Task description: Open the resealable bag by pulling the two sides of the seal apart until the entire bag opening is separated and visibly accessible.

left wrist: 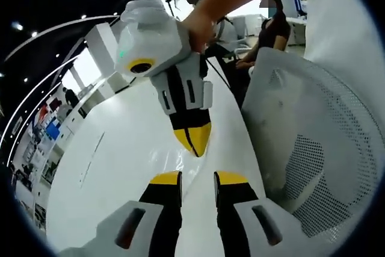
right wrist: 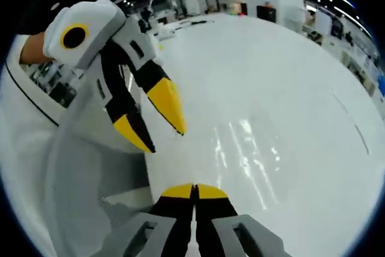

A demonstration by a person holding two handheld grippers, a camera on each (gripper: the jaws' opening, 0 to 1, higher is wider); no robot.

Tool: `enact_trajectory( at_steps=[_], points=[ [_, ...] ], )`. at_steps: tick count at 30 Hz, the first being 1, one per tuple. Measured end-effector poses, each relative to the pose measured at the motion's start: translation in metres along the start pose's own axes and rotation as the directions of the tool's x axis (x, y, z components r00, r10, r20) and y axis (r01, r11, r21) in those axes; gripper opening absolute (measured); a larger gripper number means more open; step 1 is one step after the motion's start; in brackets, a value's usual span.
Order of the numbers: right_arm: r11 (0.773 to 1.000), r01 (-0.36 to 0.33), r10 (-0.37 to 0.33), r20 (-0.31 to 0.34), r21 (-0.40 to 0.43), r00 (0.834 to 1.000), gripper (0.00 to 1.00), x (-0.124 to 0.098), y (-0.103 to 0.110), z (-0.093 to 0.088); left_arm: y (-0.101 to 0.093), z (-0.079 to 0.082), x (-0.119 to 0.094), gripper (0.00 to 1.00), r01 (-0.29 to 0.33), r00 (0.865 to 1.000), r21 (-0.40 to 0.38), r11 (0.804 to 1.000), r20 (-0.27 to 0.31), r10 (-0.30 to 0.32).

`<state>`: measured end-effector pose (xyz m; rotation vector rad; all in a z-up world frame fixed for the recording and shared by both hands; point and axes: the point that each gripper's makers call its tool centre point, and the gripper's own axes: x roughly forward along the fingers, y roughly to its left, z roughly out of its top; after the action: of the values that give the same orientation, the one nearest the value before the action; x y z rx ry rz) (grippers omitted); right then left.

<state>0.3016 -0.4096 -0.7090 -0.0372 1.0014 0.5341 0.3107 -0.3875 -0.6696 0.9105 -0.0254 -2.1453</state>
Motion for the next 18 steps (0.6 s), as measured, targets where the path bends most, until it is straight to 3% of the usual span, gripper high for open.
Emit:
enact_trajectory(
  at_steps=[5,12,18],
  points=[
    [0.999,-0.002,0.002,0.001,-0.041,1.0,0.0,0.0,0.0,0.0,-0.007,-0.003,0.003,0.17,0.029,0.999,0.018,0.999,-0.022,-0.029],
    [0.994,0.013,-0.01,0.025,-0.112,1.0,0.0,-0.004,-0.001,0.006,-0.003,-0.016,0.007,0.19,0.019,0.996,-0.006,1.0,-0.085,-0.02],
    [0.993,0.024,-0.016,0.073,-0.118,0.997,0.0,-0.01,-0.002,0.016,-0.007,-0.016,0.012,0.12,0.034,0.992,0.03,0.999,-0.124,-0.03]
  ],
)
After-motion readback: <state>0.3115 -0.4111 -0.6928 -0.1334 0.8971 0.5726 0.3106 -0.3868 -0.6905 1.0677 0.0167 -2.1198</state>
